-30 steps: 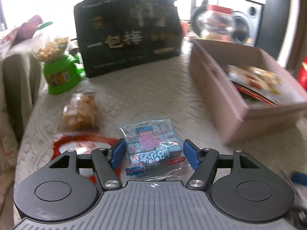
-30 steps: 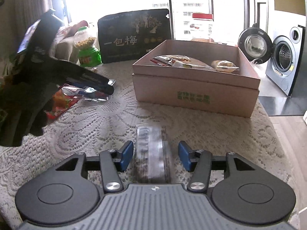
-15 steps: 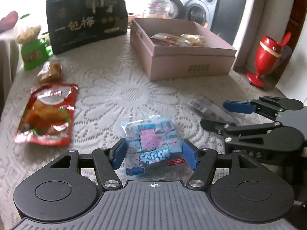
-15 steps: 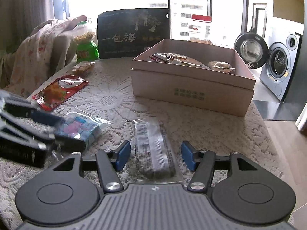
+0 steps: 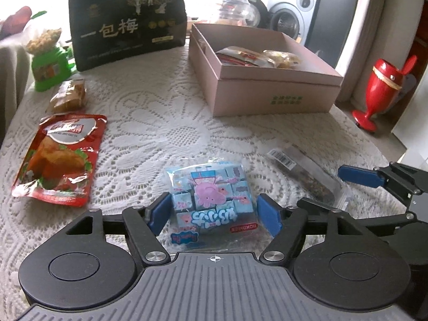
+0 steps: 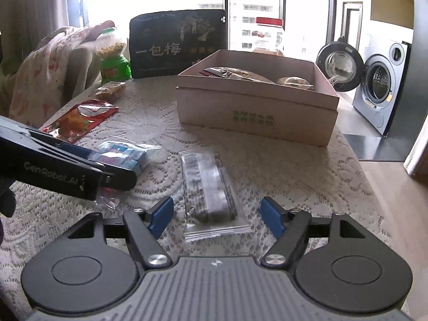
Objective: Organize snacks
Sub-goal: 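Lift both held packets and carry them toward the pink box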
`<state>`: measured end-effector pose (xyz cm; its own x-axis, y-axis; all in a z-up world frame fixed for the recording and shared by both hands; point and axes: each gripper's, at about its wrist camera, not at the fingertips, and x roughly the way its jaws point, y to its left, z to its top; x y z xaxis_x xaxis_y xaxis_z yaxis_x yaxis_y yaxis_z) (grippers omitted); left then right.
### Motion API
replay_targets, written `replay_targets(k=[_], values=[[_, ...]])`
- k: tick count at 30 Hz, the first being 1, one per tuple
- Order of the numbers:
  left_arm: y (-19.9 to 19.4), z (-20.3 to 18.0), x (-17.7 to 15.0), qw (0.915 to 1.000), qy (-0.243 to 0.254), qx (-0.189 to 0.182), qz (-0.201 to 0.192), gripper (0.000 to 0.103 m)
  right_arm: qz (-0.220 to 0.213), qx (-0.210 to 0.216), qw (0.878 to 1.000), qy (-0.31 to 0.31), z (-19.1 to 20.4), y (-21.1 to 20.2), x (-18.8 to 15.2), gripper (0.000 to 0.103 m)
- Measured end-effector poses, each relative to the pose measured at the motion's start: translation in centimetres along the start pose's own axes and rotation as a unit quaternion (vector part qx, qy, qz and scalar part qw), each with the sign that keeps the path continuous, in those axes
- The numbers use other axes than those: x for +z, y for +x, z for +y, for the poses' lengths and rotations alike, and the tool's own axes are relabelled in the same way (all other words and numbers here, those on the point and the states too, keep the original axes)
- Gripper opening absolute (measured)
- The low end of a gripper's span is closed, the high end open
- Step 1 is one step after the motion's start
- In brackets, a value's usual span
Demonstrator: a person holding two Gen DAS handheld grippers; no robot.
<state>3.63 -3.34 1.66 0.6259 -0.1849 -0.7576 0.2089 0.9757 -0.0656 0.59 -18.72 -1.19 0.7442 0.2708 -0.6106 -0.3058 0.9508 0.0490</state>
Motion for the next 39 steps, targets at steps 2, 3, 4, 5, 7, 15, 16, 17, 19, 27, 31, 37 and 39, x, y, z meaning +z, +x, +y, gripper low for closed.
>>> replay_targets(k=[2,3,4,5,7,15,16,17,19,27,31,37,39], values=[[0.1,-0.3,-0.1,1.0000,0.007,0.005,0.000,0.079,0.001,0.002,1.000,0.002,-0.1,-0.1,-0.1,0.074],[0.2,-0.5,-0.1,0.9999,0.013,0.007,0.001,0.081,0.002,0.004,1.000,0.005,-0.1,-0.1,0.0,0.074],[0.3,-0.7,-0.1,0.9998,0.017,0.010,0.002,0.081,0.004,0.009,1.000,0.007,-0.2,-0.1,0.0,0.077],[0.3,-0.9,-0.1,0.9998,0.018,0.013,0.002,0.082,0.007,0.018,1.000,0.007,-0.4,0.0,0.0,0.080],[0.3,-0.9,0.0,0.9998,0.015,0.014,0.002,0.082,0.012,0.031,0.999,0.009,-0.5,0.2,0.2,0.086],[-0.3,0.7,-0.1,0.9997,-0.025,-0.001,-0.006,0.071,0.033,0.046,0.998,-0.023,0.1,0.9,1.4,0.086],[-0.3,0.8,-0.2,0.9996,-0.027,-0.002,-0.006,0.070,0.031,0.045,0.998,-0.017,-0.1,1.1,1.8,0.081],[-0.4,0.8,-0.2,0.9995,-0.031,-0.002,-0.008,0.070,0.031,0.043,0.999,-0.015,-0.2,1.3,2.0,0.073],[-0.4,1.1,-0.2,0.9990,-0.042,-0.006,-0.009,0.070,0.024,0.029,0.999,-0.021,-0.1,1.3,2.2,0.050],[-0.5,1.0,-0.4,0.9988,-0.045,-0.008,-0.016,0.071,0.031,0.021,0.999,0.003,-2.6,-0.6,1.0,0.038],[-0.5,1.0,-0.2,0.9980,-0.063,-0.003,-0.012,0.071,0.032,0.007,0.999,0.006,-3.8,-1.7,-0.1,0.038],[0.1,0.1,0.6,0.9984,-0.056,0.008,0.004,0.080,0.016,-0.013,1.000,-0.002,-2.9,-2.1,-1.1,0.042],[0.4,-0.3,0.6,0.9988,-0.047,0.008,0.005,0.088,0.013,-0.020,1.000,-0.008,-2.6,-2.1,-1.1,0.043]])
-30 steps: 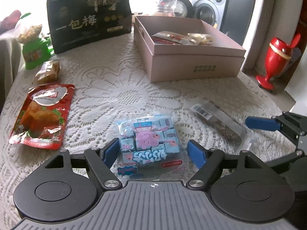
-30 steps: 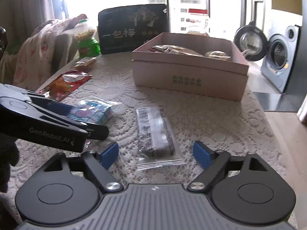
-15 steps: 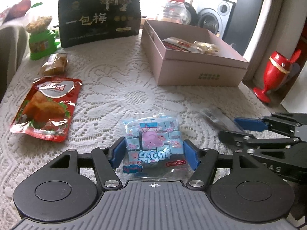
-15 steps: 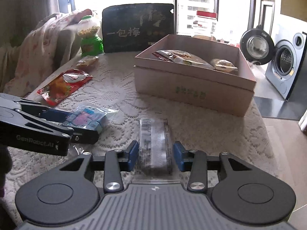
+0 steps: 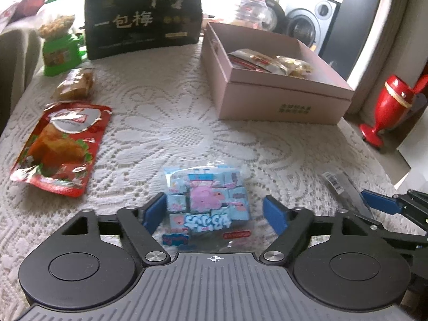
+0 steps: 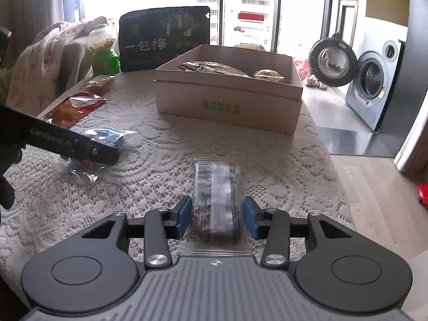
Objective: Organize snacks
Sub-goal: 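Lift both held packets and carry them toward the pink box, then lower both packets into the pink box and open both tools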
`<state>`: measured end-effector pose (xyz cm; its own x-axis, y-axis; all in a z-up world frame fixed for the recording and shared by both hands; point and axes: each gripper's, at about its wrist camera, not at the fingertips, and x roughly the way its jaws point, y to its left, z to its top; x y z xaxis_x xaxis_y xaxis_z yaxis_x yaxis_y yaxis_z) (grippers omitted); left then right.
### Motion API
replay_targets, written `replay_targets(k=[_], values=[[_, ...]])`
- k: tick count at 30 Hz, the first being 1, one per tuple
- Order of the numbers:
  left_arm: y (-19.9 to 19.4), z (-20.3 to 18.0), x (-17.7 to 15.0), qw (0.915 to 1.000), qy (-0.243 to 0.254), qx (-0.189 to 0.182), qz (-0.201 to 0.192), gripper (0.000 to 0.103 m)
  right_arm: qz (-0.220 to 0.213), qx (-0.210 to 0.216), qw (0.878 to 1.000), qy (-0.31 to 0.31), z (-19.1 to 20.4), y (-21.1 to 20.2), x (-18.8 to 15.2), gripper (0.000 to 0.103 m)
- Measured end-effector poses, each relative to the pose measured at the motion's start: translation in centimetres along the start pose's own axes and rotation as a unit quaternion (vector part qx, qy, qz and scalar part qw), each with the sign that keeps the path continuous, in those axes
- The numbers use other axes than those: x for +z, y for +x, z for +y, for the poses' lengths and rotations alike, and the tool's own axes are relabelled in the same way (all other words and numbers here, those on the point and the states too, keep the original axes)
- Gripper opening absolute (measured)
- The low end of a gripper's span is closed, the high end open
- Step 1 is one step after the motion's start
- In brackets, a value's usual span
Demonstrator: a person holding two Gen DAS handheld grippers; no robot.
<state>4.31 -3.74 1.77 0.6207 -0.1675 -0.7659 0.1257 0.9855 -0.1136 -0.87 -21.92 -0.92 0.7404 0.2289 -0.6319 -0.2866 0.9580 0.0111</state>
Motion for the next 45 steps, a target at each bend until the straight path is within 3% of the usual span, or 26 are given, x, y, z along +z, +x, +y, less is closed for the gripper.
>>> replay_targets(k=[7,12,19,28,32,37,43,45], values=[[0.3,-0.9,-0.1,0.9996,0.024,0.018,-0.003,0.087,0.008,0.027,0.999,0.044,-1.4,0.4,0.8,0.045],[-0.1,-0.7,-0.2,0.9992,0.029,0.027,-0.009,0.072,0.009,0.028,0.998,0.056,-1.7,0.9,1.3,0.045],[-1.4,-1.2,-0.7,0.9994,0.032,-0.007,-0.012,0.066,0.008,0.027,0.999,0.024,-1.2,-0.4,1.8,0.037],[-4.5,-4.7,-0.4,0.9946,0.080,-0.051,-0.042,0.066,-0.044,0.026,0.999,0.012,-2.3,-4.7,4.1,0.037],[-6.2,-5.3,2.6,0.9895,0.088,-0.078,-0.084,0.066,-0.080,0.029,0.996,0.011,-4.1,-6.4,7.6,0.037],[-5.7,-5.6,8.9,0.9817,0.078,-0.100,-0.141,0.066,-0.117,0.015,0.992,0.037,-8.0,-6.2,13.8,0.037],[1.1,-6.5,16.0,0.9811,0.025,-0.147,-0.123,0.066,-0.108,-0.005,0.991,0.076,-12.5,-2.9,19.5,0.037],[4.9,-6.7,17.2,0.9839,0.005,-0.153,-0.093,0.066,-0.101,-0.013,0.992,0.078,-13.1,-1.8,20.0,0.037]])
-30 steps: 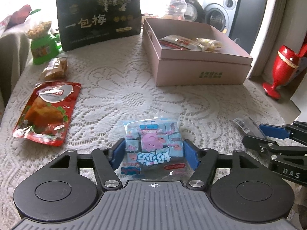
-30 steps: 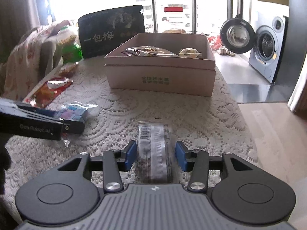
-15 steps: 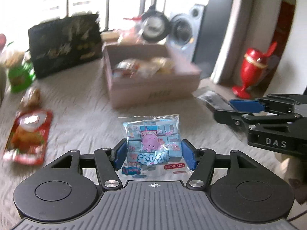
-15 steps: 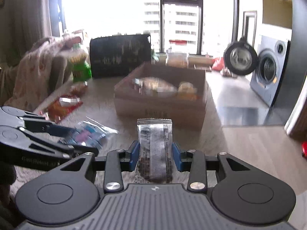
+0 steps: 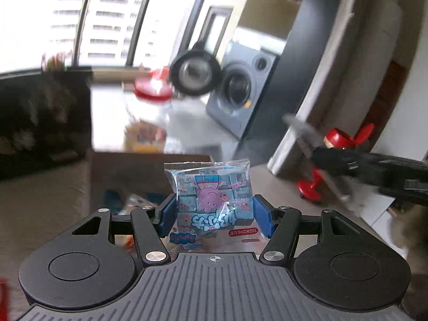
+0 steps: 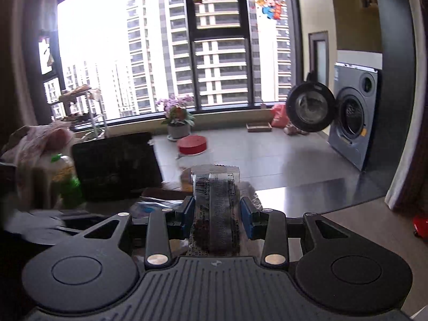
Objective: Organize snacks
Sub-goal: 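Lower both packets into the pink box and open both tools, then grasp the brown cake packet with the right tool while the left tool reaches the red chicken packet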
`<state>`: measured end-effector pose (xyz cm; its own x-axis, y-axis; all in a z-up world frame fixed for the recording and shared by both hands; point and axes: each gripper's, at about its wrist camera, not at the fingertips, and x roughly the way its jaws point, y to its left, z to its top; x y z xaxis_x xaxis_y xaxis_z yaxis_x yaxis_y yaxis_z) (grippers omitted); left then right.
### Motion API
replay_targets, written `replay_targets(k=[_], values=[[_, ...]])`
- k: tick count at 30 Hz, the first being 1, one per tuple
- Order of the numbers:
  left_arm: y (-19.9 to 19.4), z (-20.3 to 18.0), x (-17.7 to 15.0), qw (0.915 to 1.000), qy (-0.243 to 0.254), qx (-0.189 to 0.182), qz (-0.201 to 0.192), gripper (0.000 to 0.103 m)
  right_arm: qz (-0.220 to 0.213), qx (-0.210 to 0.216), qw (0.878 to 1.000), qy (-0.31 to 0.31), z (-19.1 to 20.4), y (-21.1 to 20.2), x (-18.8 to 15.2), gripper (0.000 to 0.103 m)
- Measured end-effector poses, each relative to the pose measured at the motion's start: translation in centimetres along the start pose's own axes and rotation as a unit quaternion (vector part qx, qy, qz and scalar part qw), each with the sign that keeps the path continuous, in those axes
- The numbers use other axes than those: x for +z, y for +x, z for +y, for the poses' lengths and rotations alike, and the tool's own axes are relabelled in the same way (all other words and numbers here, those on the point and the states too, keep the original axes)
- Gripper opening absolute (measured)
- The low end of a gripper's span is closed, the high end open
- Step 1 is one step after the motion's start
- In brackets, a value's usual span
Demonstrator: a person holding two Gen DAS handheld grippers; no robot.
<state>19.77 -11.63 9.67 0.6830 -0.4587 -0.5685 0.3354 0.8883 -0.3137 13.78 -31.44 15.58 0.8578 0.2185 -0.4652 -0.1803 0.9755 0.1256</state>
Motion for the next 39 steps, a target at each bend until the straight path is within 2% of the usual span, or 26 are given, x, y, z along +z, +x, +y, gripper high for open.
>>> replay_targets(k=[2,4,7,9,13,16,19,21,24,26,27,30,34,36,39], values=[[2.9,1.0,-0.3,0.9989,-0.017,0.006,0.044,0.066,0.011,-0.002,1.000,-0.004,-0.1,1.5,-0.1,0.037],[4.2,1.5,-0.7,0.9982,-0.016,-0.001,0.058,0.065,0.025,0.005,1.000,-0.004,0.0,3.0,-0.6,0.037],[2.5,2.3,-1.0,0.9989,-0.022,-0.020,0.036,0.065,0.048,0.020,0.999,0.005,0.9,5.3,-1.0,0.037],[0.2,3.2,-1.0,0.9994,-0.025,-0.018,0.016,0.065,0.059,0.025,0.998,0.007,1.4,7.3,-0.7,0.037],[-4.5,6.2,-1.5,0.9992,-0.038,0.004,-0.014,0.065,0.098,0.045,0.994,0.017,2.3,11.6,0.0,0.040],[-8.9,9.9,-2.7,0.9966,-0.056,0.047,-0.039,0.065,0.121,0.047,0.991,0.034,2.7,12.9,0.0,0.043],[-13.0,14.7,-4.2,0.9870,-0.075,0.127,-0.064,0.065,0.121,0.043,0.991,0.031,3.7,12.3,-0.2,0.047],[-15.2,18.4,-5.3,0.9754,-0.116,0.172,-0.075,0.065,0.122,0.045,0.991,0.021,4.9,12.0,-0.3,0.048],[-17.9,23.1,-6.7,0.9584,-0.190,0.193,-0.090,0.065,0.128,0.058,0.990,0.009,7.7,11.9,-0.5,0.049],[-19.1,24.5,-7.9,0.9501,-0.212,0.207,-0.099,0.065,0.138,0.082,0.987,0.000,10.7,12.2,-0.8,0.050],[-19.5,25.1,-8.5,0.9486,-0.216,0.210,-0.099,0.065,0.144,0.095,0.985,-0.009,12.5,12.3,-0.9,0.050],[-20.7,26.1,-10.2,0.9490,-0.214,0.213,-0.092,0.065,0.164,0.126,0.978,-0.038,17.9,13.0,-1.6,0.052],[-21.8,25.1,-12.4,0.9565,-0.183,0.216,-0.071,0.065,0.197,0.164,0.965,-0.049,25.3,15.1,-2.9,0.053],[-22.0,24.5,-13.1,0.9622,-0.168,0.207,-0.054,0.065,0.209,0.169,0.962,-0.043,28.0,16.6,-3.6,0.053],[-22.1,23.8,-13.9,0.9664,-0.153,0.202,-0.045,0.065,0.227,0.164,0.960,-0.018,30.9,19.2,-4.6,0.053]])
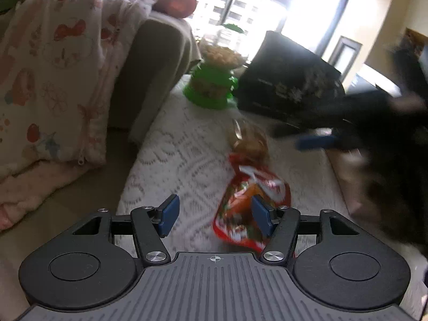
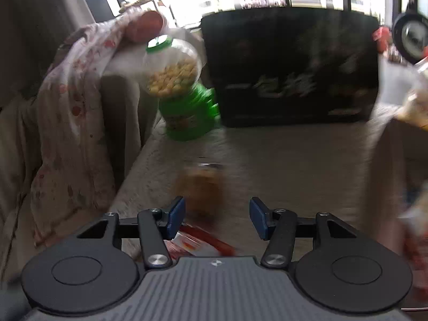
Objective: Organize snacks
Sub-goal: 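Grasp the brown cake packet with the right tool while the left tool reaches the red chicken packet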
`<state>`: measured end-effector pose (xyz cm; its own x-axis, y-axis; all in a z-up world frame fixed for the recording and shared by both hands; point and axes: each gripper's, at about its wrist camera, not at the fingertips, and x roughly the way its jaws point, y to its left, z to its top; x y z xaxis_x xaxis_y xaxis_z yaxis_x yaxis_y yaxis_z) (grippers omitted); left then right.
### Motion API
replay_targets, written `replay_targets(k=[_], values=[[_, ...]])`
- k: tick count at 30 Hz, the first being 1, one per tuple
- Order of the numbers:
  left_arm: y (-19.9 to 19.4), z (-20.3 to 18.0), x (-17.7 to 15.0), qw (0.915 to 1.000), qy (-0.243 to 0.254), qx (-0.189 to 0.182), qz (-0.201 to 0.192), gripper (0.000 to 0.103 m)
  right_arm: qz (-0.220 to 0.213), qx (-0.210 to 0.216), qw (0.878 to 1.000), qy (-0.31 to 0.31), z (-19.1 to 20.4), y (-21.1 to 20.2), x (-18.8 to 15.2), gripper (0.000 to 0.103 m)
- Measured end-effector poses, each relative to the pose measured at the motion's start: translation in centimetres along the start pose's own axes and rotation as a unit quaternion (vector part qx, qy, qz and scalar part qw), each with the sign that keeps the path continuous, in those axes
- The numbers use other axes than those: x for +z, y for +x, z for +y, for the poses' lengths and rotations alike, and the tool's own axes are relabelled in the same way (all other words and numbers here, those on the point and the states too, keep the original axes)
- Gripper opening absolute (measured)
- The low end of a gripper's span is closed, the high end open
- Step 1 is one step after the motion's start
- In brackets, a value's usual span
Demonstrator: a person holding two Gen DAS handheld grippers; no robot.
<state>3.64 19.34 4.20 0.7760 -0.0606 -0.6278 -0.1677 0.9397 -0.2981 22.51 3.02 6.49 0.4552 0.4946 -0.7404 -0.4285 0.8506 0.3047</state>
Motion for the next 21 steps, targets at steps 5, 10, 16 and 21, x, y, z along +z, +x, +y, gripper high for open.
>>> replay_targets(k=[5,10,16,21], values=[[-0.2,-0.5,-0.9,0.9997,0.022,-0.006,0.006,0.065,0.019,-0.019,1.000,-0.001,1.5,4.2,0.2,0.055],[0.7,-1.0,-0.8,0.9993,0.034,-0.010,0.014,0.065,0.006,-0.017,0.999,-0.037,2.2,3.6,-0.3,0.048],[1.2,-1.8,-0.6,0.9987,0.043,-0.020,0.020,0.065,-0.025,-0.008,0.999,-0.046,0.7,-0.3,0.1,0.047],[1.8,-2.5,-0.3,0.9979,0.053,-0.025,0.027,0.065,-0.033,-0.016,0.996,-0.078,-0.4,-4.0,-1.9,0.047]])
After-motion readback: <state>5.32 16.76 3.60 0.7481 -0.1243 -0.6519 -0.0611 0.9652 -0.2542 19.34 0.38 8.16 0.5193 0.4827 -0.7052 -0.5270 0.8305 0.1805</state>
